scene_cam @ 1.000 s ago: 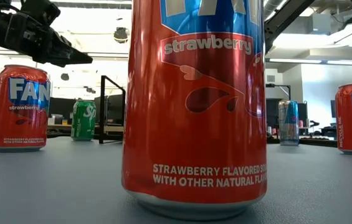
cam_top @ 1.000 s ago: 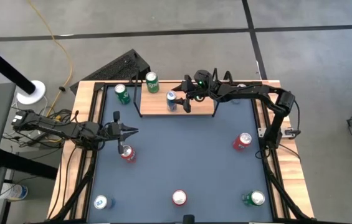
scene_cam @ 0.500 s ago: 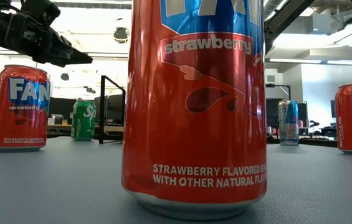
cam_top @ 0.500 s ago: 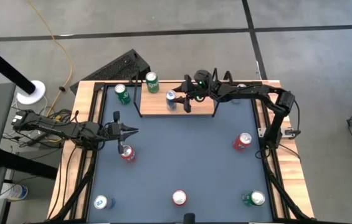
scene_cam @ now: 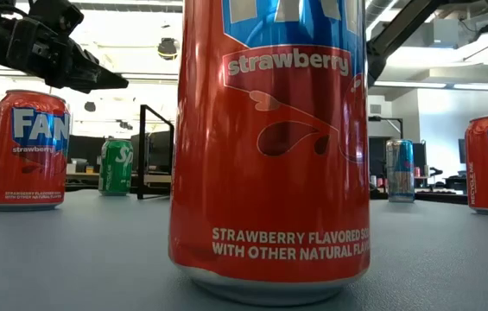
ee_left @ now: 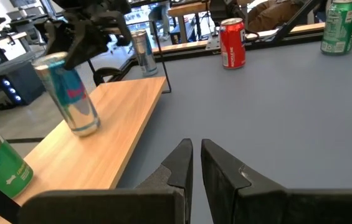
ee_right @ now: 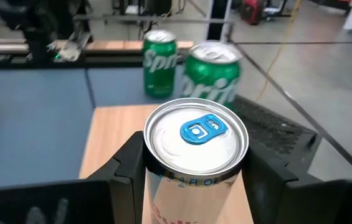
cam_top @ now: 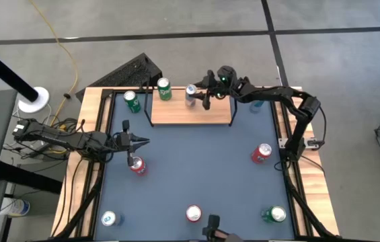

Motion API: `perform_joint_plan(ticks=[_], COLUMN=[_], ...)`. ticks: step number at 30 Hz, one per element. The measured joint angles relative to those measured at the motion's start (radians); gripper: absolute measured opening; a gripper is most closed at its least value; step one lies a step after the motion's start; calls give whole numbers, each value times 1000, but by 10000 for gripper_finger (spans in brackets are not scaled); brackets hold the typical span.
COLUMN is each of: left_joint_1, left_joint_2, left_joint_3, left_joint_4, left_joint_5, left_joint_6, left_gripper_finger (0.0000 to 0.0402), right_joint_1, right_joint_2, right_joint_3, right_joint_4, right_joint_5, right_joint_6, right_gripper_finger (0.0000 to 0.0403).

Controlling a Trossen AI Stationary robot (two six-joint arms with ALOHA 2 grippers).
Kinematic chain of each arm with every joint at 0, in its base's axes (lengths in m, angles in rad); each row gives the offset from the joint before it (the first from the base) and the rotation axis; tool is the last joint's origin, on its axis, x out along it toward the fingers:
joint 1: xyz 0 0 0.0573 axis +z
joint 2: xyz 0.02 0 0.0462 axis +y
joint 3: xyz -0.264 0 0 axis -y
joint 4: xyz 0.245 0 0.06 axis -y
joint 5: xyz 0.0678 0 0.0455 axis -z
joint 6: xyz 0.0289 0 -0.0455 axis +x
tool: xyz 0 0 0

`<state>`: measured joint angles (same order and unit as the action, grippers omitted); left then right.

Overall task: Place canned beverage on shelf
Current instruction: Put the middle blue soda can on the shelf

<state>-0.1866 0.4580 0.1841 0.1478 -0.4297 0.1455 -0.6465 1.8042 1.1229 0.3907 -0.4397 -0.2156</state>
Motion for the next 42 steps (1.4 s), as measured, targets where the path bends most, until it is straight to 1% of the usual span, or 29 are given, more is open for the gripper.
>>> perform_joint_plan(ticks=[5,10,15,17,29,34,42], left_joint_1=[0,0,0,0,1,1,1], left_joint_2=[0,0,0,0,0,0,0], left_joint_3=[0,0,0,0,-1,-1,-1], left_joint_4=[0,0,-1,-1,-2,-1,0], left_joint_5=[0,0,3,2,2,2,0], left_joint_6=[0,0,0,1,3,4,7], left_gripper_finger=[23,23,23,23,23,23,23], right_joint_1=[-12,-11,-17,-18,-77,-76,-44], right_joint_2=[0,18,63,75,83,84,84], right_joint_3=[0,60,133,149,148,148,148], right_joint_4=[40,-20,-91,-83,-117,-124,-117], right_joint_5=[-2,-2,22,22,20,19,19], right_joint_6=[31,35,29,25,32,33,27], right_gripper_finger=[183,183,183,183,184,184,185])
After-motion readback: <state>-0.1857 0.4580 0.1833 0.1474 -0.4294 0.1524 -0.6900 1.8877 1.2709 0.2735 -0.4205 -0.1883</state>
